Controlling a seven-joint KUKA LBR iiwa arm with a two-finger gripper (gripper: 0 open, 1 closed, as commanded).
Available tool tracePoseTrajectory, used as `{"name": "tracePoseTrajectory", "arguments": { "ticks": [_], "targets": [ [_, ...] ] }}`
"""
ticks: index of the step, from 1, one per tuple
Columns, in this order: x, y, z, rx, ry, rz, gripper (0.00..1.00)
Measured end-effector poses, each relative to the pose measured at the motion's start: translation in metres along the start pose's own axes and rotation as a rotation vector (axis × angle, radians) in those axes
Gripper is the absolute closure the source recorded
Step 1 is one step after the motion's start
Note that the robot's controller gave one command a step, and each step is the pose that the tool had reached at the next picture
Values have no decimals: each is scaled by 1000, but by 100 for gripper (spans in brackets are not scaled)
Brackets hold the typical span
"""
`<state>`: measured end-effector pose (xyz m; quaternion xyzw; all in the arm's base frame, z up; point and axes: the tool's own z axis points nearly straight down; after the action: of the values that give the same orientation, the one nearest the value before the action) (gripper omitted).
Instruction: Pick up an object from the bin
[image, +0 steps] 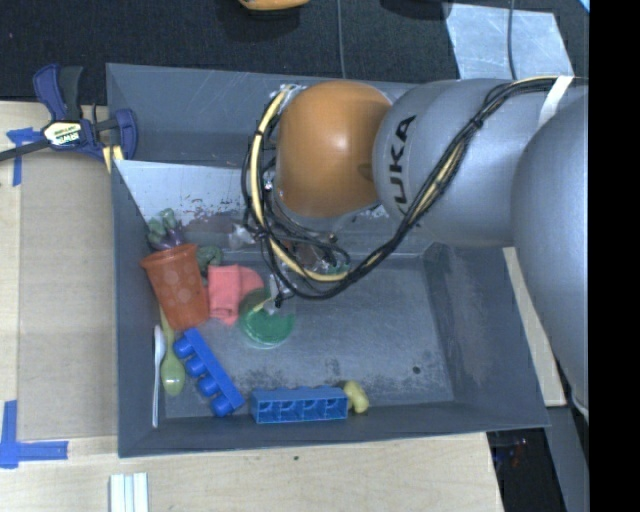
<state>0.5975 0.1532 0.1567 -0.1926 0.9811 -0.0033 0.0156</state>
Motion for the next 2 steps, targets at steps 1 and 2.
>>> {"name": "tracePoseTrajectory", "arguments": {
  "ticks": [1,2],
  "targets": [
    [15,-36,21,0,-3,-7,0],
    [5,-14,27,1,-8,36,0]
  ]
}}
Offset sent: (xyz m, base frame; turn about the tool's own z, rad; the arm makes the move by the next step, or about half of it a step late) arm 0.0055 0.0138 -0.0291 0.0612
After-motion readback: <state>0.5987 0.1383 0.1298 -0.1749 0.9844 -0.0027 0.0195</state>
